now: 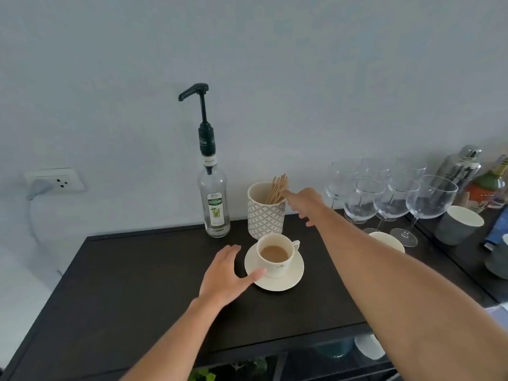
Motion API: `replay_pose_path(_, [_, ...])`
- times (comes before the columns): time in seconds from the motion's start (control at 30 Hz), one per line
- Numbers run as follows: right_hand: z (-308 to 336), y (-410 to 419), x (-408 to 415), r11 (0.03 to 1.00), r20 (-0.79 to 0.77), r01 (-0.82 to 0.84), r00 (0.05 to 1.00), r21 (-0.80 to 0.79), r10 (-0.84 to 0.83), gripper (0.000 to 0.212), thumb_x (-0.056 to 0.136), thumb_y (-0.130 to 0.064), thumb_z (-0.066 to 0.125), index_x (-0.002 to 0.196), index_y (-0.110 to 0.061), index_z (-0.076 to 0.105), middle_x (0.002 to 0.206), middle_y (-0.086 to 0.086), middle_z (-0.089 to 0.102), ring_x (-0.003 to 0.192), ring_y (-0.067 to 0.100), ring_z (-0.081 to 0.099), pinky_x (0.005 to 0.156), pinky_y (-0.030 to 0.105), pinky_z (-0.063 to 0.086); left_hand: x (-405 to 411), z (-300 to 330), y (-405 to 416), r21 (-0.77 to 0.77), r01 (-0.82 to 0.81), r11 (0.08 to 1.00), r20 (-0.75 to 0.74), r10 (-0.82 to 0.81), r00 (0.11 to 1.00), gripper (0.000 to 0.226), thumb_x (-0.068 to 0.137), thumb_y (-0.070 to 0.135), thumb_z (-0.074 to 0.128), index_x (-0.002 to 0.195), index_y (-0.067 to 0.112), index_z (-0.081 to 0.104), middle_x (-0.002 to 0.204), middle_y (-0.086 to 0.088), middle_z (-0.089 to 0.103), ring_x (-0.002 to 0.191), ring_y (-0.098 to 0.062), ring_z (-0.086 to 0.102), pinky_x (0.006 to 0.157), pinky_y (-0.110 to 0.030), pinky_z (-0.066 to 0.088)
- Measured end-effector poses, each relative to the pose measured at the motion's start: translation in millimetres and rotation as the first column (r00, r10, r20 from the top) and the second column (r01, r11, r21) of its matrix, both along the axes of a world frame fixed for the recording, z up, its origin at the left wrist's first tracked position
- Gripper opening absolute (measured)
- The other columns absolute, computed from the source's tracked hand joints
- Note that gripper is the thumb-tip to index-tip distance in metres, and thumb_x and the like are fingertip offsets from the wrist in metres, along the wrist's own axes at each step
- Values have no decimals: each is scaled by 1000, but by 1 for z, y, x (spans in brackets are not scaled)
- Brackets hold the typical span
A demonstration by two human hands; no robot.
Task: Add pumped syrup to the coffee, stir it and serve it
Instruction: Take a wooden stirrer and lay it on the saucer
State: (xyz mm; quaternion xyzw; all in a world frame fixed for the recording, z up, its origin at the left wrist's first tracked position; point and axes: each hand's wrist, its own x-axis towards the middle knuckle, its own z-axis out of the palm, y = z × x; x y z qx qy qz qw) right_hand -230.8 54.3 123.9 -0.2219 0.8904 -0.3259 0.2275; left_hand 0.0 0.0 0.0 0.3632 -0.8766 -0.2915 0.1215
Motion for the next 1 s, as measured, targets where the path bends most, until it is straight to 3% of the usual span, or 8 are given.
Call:
replay_pose_path(0.27, [6, -8, 2, 999, 111, 12, 994, -32, -8, 37, 88, -38, 58, 105, -8, 69, 107, 5, 69, 88, 23, 67, 75, 41, 56, 5, -23, 5, -28, -5, 1000, 19, 6, 1000, 110, 65, 92, 43, 152, 27, 24, 160, 6, 20, 147, -10, 16, 116, -34, 23])
replay_pose_path(0.4, [-5, -9, -1, 999, 198, 24, 980, -47, -14, 41, 90, -46, 58, 97, -10, 74, 104, 3, 74, 86, 21, 65, 78, 42, 54, 6, -22, 8, -28, -9, 1000, 36, 10, 999, 110, 64, 93, 41, 151, 29, 25, 160, 7, 20, 146, -10, 17, 116, -35, 23])
replay_pose_path(0.57, [3, -8, -4, 996, 33, 11, 999, -93, -8, 32, 87, -32, 58, 96, -3, 70, 100, 5, 69, 95, 27, 67, 70, 36, 52, 6, -21, 8, -63, -11, 998, 62, 15, 998, 110, 65, 93, 40, 152, 29, 24, 160, 8, 21, 146, -9, 17, 116, -33, 23])
replay_pose_path(0.7, [28, 5, -4, 989, -148, -27, 989, -145, 5, 30, 85, -28, 56, 79, -2, 68, 75, 8, 54, 69, 24, 51, 63, 30, 42, 4, -24, 7, -79, -2, 997, 66, 7, 998, 110, 64, 94, 39, 151, 28, 25, 159, 8, 22, 146, -8, 17, 115, -32, 24])
replay_pose_path(0.77, [39, 18, -3, 982, -227, -20, 974, -187, -23, 34, 87, -26, 56, 88, 4, 72, 69, 5, 54, 61, 21, 47, 58, 27, 37, 4, -24, 6, -86, 1, 996, 59, 4, 998, 110, 65, 93, 40, 151, 27, 25, 159, 9, 22, 146, -8, 17, 115, -32, 24])
replay_pose_path(0.83, [47, 41, 3, 968, -249, -10, 967, -249, -54, 25, 90, -24, 57, 87, -8, 76, 65, -1, 57, 60, 16, 49, 55, 26, 35, 4, -25, 6, -89, 3, 996, 52, 1, 999, 110, 65, 93, 42, 151, 26, 25, 158, 9, 22, 146, -7, 17, 115, -31, 24])
replay_pose_path(0.93, [45, 80, 16, 923, -181, -4, 981, -384, -71, 20, 92, -26, 59, 79, -22, 74, 77, -7, 66, 76, 21, 61, 72, 33, 50, 4, -26, 6, -101, 1, 995, 41, 3, 999, 111, 64, 92, 45, 151, 26, 25, 158, 9, 23, 145, -7, 17, 115, -29, 24])
replay_pose_path(1.0, [33, 104, 24, 899, -41, 21, 998, -438, -44, 20, 94, -27, 61, 82, -19, 75, 90, 4, 72, 87, 22, 67, 87, 40, 58, 3, -27, 5, -112, 0, 994, 42, 5, 999, 112, 63, 93, 46, 151, 26, 25, 158, 9, 23, 145, -7, 18, 114, -29, 24])
